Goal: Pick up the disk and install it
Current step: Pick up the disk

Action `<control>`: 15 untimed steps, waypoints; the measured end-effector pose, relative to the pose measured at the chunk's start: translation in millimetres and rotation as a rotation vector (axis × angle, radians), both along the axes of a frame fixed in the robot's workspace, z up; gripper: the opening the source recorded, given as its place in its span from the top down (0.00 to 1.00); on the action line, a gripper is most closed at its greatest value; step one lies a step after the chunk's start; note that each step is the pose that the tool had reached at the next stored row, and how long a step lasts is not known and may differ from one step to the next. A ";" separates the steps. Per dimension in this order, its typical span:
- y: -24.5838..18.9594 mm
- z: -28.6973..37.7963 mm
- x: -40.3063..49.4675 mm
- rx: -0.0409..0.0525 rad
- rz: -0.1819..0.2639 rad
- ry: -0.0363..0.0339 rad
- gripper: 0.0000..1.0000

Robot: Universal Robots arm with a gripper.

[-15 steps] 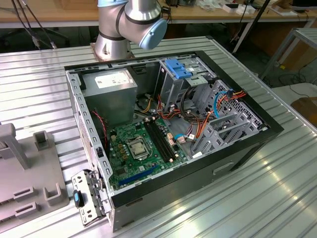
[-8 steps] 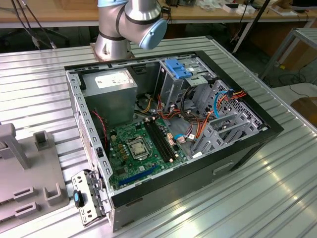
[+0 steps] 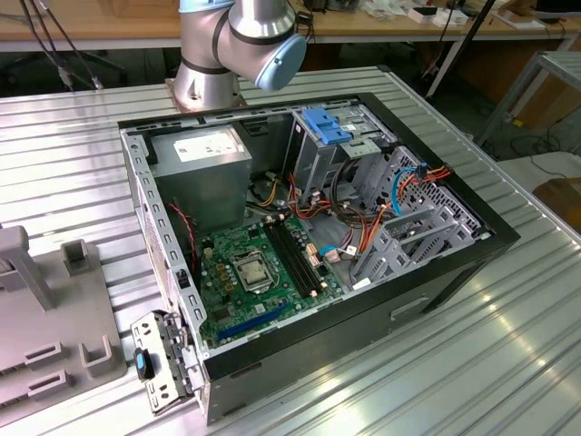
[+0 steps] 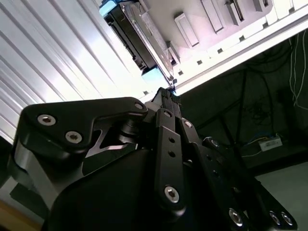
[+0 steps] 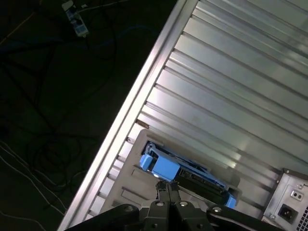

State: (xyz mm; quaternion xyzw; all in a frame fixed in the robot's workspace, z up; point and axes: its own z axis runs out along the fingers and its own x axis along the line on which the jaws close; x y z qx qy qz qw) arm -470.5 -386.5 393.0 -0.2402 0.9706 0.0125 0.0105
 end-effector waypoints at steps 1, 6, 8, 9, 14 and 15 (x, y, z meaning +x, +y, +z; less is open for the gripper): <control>0.0 0.0 0.0 0.0000 0.011 0.0000 0.89; -0.1 0.0 0.0 0.0000 0.083 0.0001 0.89; -0.1 0.1 -0.1 -0.0001 0.111 0.0001 0.89; -0.2 0.0 -0.1 0.0000 0.120 0.0000 0.89; -0.2 -0.1 -0.1 0.0000 0.184 -0.0001 0.89; -0.2 0.0 -0.1 0.0000 0.193 0.0000 0.89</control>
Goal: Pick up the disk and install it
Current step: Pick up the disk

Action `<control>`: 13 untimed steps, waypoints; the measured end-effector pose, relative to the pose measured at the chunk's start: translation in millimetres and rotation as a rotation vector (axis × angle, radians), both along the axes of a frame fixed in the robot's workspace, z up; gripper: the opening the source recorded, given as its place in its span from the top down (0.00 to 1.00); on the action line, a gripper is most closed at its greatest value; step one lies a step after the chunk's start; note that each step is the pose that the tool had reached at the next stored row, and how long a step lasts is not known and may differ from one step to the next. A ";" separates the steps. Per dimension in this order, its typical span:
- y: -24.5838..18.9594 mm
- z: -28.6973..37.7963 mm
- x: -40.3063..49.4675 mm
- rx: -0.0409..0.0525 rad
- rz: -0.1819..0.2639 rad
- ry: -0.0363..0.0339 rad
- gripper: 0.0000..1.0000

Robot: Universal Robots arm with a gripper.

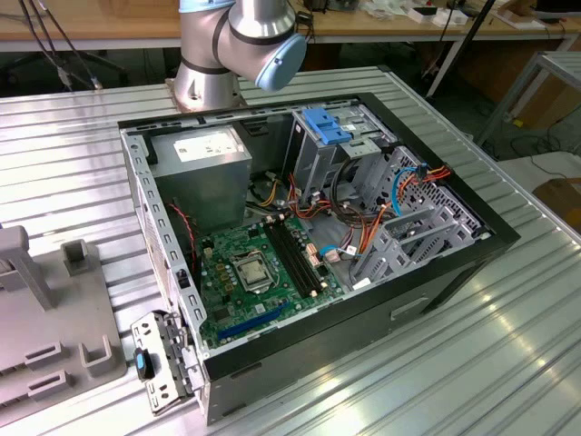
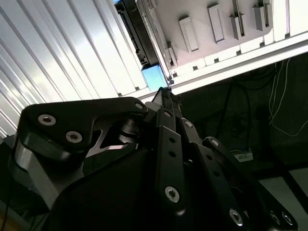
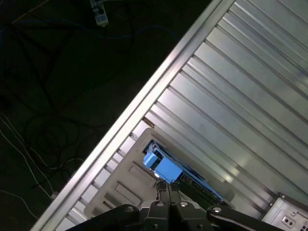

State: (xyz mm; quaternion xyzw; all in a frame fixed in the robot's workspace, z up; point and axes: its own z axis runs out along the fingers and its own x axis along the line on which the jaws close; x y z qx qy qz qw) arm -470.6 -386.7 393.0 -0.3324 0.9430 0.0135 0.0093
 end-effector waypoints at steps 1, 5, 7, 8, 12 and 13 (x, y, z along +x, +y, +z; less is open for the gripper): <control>0.0 0.1 0.0 0.0000 0.008 0.0001 0.89; 0.0 0.1 0.0 -0.0001 0.057 0.0001 0.89; 0.0 0.1 0.0 -0.0001 0.077 0.0000 0.89; 0.0 0.0 0.0 -0.0001 0.086 0.0000 0.89; 0.0 0.0 0.0 -0.0001 0.130 0.0000 0.89; 0.0 0.0 0.0 -0.0001 0.148 0.0001 0.89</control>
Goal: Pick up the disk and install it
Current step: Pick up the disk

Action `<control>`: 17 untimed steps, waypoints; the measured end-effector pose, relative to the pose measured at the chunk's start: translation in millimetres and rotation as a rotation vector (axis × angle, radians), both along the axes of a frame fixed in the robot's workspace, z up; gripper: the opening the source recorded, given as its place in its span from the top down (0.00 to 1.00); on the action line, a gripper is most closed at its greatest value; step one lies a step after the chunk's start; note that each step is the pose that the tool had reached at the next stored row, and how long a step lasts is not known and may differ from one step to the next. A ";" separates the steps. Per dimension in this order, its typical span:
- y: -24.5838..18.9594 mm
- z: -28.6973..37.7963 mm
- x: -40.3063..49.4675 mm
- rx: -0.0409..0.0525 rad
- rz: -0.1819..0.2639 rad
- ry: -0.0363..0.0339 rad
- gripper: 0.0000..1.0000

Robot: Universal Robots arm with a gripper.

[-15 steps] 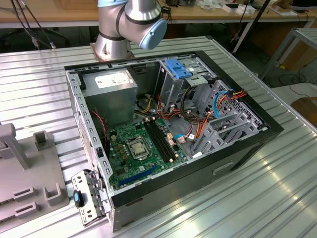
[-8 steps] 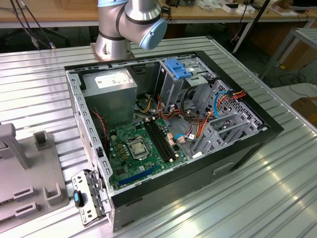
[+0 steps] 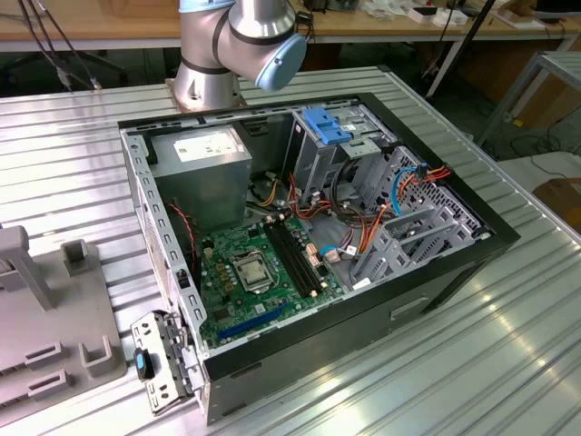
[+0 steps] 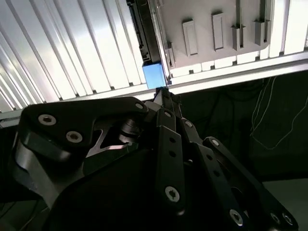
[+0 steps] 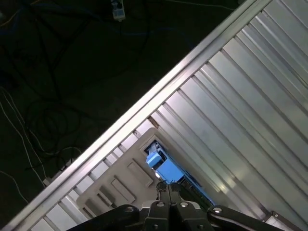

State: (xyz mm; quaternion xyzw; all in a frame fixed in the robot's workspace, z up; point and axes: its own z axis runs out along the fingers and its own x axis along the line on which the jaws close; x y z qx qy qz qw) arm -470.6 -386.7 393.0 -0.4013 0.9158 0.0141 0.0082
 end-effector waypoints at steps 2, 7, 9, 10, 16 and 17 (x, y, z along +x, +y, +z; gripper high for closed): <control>0.0 0.0 0.0 0.0000 0.021 0.0000 0.89; 0.0 0.0 0.0 -0.0001 0.121 0.0000 0.89; 0.0 0.0 0.0 -0.0005 0.149 0.0000 0.89; 0.0 0.0 0.0 -0.0009 0.160 0.0000 0.89; 0.0 0.0 0.0 -0.0022 0.223 0.0001 0.89; 0.0 0.0 -0.1 -0.0024 0.231 0.0001 0.89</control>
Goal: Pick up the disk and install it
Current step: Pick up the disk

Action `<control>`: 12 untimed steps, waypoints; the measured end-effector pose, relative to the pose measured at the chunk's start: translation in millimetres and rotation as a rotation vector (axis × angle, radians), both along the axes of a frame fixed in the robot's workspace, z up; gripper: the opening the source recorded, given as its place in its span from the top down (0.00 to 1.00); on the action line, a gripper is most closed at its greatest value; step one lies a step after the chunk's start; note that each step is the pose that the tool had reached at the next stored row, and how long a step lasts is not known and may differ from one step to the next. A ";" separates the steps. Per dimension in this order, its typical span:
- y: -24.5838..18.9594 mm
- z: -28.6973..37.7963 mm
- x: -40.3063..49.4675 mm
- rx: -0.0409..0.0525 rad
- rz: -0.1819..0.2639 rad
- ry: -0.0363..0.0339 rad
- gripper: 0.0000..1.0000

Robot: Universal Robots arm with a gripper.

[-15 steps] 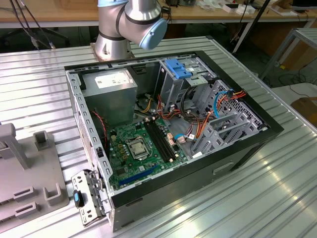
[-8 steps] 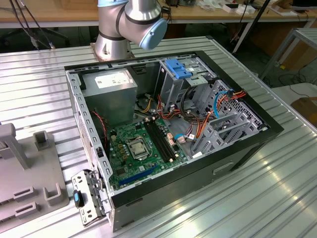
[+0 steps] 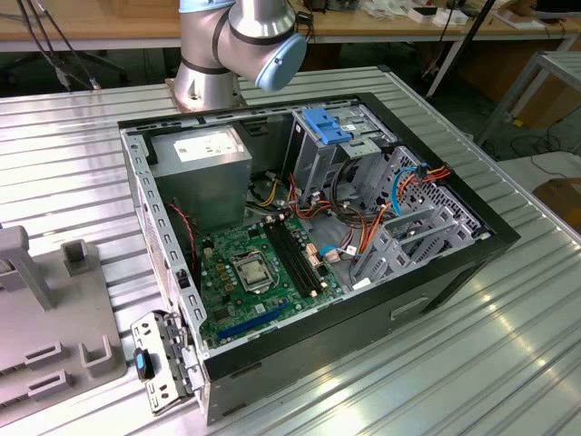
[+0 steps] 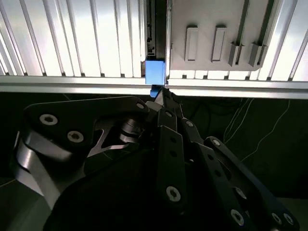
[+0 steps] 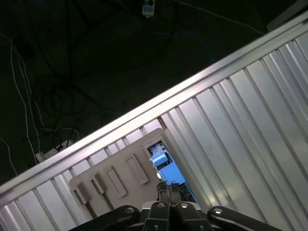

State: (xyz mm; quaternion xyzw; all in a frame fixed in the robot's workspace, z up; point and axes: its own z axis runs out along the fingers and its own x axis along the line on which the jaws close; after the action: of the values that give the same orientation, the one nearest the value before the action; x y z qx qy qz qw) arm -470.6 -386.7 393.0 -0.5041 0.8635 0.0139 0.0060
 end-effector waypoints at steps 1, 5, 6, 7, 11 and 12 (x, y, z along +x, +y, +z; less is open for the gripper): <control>0.0 0.0 0.0 -0.0003 0.007 0.0001 0.89; 0.0 -0.6 0.1 -0.0061 0.041 0.0000 0.89; 0.0 -0.8 0.1 -0.0089 0.052 0.0000 0.89; 0.0 -1.2 0.1 -0.0104 0.065 0.0000 0.89; 0.0 -3.5 0.2 -0.0162 0.153 -0.0002 0.89; 0.0 -4.0 0.1 -0.0170 0.174 -0.0006 0.89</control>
State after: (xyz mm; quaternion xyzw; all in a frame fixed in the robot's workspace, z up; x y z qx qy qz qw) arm -470.5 -386.6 389.0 -0.5772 0.8165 0.0069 0.0007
